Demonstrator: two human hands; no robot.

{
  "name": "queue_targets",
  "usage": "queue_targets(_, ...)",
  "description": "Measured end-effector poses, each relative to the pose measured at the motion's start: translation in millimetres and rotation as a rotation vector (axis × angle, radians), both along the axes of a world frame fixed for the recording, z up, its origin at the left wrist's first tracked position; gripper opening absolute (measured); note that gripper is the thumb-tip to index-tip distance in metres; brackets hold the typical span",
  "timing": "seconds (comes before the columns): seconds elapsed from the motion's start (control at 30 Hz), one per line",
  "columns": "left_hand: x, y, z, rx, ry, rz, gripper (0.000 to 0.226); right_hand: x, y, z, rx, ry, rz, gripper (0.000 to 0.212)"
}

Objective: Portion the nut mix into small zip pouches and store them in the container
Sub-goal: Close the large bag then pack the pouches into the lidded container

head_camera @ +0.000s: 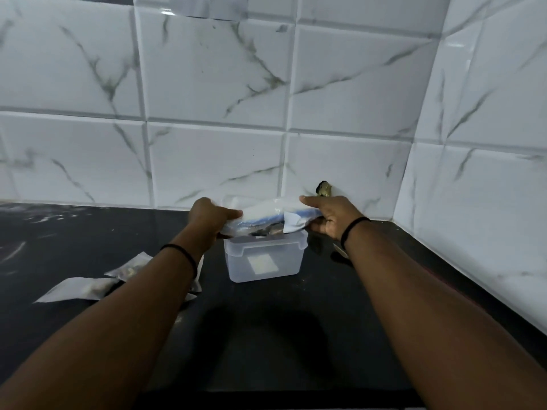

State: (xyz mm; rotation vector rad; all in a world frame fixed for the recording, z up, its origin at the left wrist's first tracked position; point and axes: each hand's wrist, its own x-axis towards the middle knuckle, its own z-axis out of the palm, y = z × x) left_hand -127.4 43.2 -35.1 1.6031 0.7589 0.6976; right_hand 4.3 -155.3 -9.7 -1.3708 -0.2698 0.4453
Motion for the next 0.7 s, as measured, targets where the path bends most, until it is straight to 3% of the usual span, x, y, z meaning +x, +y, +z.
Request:
queue_targets(0.07, 7, 3, 3, 0.288, 0.135, 0.098, 0.054, 6, 13, -4, -0.017, -0.043, 0.003, 0.07)
queue_targets(0.17, 14, 5, 8, 0.546, 0.32, 0.074, 0.05, 17, 29, -15, -0.125, -0.168, -0.045, 0.076)
queue_targets(0.27, 22, 4, 6, 0.753, 0.498, 0.013, 0.043, 17, 35, -20, -0.507, -0.529, -0.099, 0.068)
queue_targets(0.43, 36, -11, 1, 0.977, 0.598, -0.079, 0.029, 20, 43, -32, -0.895, -0.9, 0.014, 0.052)
queue_targets(0.57, 38, -19, -8, 1.217, 0.703, 0.045, 0.015, 18, 46, -36, -1.105, -1.2, -0.054, 0.059)
queue_targets(0.63, 38, -20, -10, 1.348, 0.682, 0.153, 0.014, 15, 47, -33, -1.166, -1.338, -0.14, 0.063)
queue_targets(0.7, 41, -24, -7, 1.392, 0.606, 0.138, 0.017, 12, 50, -28, -1.097, -1.366, -0.183, 0.048)
